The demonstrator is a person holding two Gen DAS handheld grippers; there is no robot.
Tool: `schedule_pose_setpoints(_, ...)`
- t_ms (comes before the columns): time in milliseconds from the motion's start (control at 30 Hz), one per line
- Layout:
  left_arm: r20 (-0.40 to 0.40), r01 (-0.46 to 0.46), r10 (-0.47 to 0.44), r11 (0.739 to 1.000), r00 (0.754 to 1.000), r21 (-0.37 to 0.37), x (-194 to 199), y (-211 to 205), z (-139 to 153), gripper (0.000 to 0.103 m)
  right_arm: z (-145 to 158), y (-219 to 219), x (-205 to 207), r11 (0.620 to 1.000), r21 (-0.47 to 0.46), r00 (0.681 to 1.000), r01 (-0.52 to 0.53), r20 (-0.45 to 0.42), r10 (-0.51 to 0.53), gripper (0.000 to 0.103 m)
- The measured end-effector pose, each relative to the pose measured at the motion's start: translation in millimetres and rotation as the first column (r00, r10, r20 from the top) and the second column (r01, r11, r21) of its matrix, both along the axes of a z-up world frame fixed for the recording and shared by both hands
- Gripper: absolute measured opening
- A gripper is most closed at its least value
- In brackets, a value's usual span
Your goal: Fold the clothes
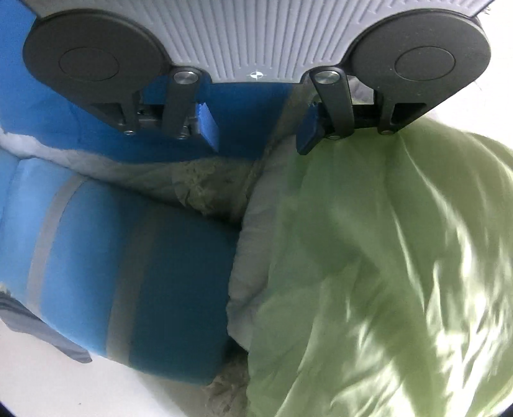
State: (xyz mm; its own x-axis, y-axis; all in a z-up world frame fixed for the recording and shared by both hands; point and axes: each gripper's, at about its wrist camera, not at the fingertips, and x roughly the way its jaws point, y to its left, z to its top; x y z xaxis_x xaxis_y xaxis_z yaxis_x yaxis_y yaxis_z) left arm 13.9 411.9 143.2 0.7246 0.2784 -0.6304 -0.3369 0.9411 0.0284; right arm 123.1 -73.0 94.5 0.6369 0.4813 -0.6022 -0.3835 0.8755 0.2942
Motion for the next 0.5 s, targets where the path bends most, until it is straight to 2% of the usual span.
schedule_pose_setpoints(33, 0.002, 0.002, -0.002, 1.000, 1.000, 0.005, 0, -1, -4, 0.062, -1, 0, 0, 1.000, 0.012, 1.000, -0.007, -0.008, 0.007, 0.102)
schedule_pose_setpoints(133, 0.008, 0.018, -0.018, 0.999, 1.000, 0.041, -4, -10, -11, 0.070, 0, -3, -3, 1.000, 0.002, 1.000, 0.010, -0.011, -0.010, 0.102)
schedule_pose_setpoints(233, 0.011, 0.043, -0.044, 0.998, 0.999, 0.054, -12, -15, -17, 0.071, 1, -14, -16, 1.000, 0.010, 1.000, 0.027, -0.014, -0.027, 0.102)
schedule_pose_setpoints(400, 0.044, 0.082, -0.083, 0.997, 0.996, 0.010, -26, -39, -30, 0.072, -3, -40, -43, 0.999, 0.002, 0.999, 0.044, 0.005, -0.044, 0.102)
schedule_pose_setpoints(500, 0.020, 0.145, -0.146, 0.988, 0.989, 0.043, -27, -69, -39, 0.073, -11, -56, -62, 0.998, -0.026, 0.998, 0.059, 0.026, -0.058, 0.102)
